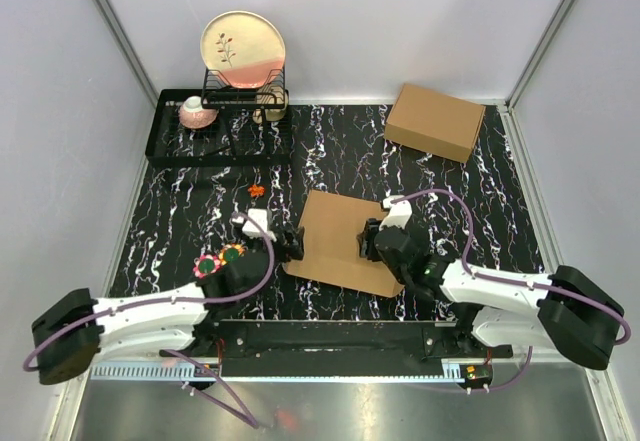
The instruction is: Fold the paper box
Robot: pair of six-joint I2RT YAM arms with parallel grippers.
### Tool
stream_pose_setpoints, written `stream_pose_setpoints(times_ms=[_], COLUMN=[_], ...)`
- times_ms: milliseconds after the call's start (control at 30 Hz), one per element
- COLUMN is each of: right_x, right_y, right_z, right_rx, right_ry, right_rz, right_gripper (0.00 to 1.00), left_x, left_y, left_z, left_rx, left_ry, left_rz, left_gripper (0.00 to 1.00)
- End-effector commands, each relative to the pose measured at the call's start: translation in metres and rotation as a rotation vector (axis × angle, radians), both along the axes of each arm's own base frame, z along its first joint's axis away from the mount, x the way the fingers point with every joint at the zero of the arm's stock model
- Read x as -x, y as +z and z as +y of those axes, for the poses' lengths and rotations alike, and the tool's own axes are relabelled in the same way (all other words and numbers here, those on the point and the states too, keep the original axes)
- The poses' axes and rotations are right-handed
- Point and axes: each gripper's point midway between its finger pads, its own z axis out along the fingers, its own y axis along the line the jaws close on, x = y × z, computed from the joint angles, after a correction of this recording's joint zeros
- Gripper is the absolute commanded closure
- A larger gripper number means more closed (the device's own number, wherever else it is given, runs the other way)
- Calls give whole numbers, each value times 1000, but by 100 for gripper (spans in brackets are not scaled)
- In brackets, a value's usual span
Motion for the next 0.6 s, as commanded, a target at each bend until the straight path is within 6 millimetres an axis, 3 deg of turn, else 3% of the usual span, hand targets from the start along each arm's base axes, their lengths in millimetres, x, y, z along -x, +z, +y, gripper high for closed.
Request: stream_pose_setpoints(times_ms=[0,33,67,133,167,200,233,267,300,400,567], right_x=[9,7,5,3,4,6,9,13,15,24,34], right_y=[-7,-4,7,36,45,70,78,93,96,87,32], right_z=[-11,-24,-28,-55,-60,-67,-70,-74,-74,-68,-59], right_rx=[29,48,9,-31,-73,-150,-173,-217,-228,-225,-192], right_ry=[-28,-79,-127,-242,-267,-270,-259,-245,-225,-179,-201], right_rz=[57,45,27,-42,-63,-118,-136,-166,-171,-109,74], right_gripper=[45,42,39,29,27,22,19,8,4,0,0], left_x=[-27,-32,-40,-50,-53,-55,-57,-56,-58,-56,-48], left_y=[0,-4,-1,-5,-1,0,7,8,10,5,-33], left_z=[-11,-13,-16,-10,-11,-11,-13,-13,-13,-22,-36], left_rx=[124,113,128,128,164,189,232,257,267,256,238], left_ry=[14,3,15,46,41,36,10,0,-11,-80,-134], left_rz=[89,114,139,195,202,206,199,200,199,219,337], left_gripper=[12,11,8,4,1,1,1,1,1,1,1])
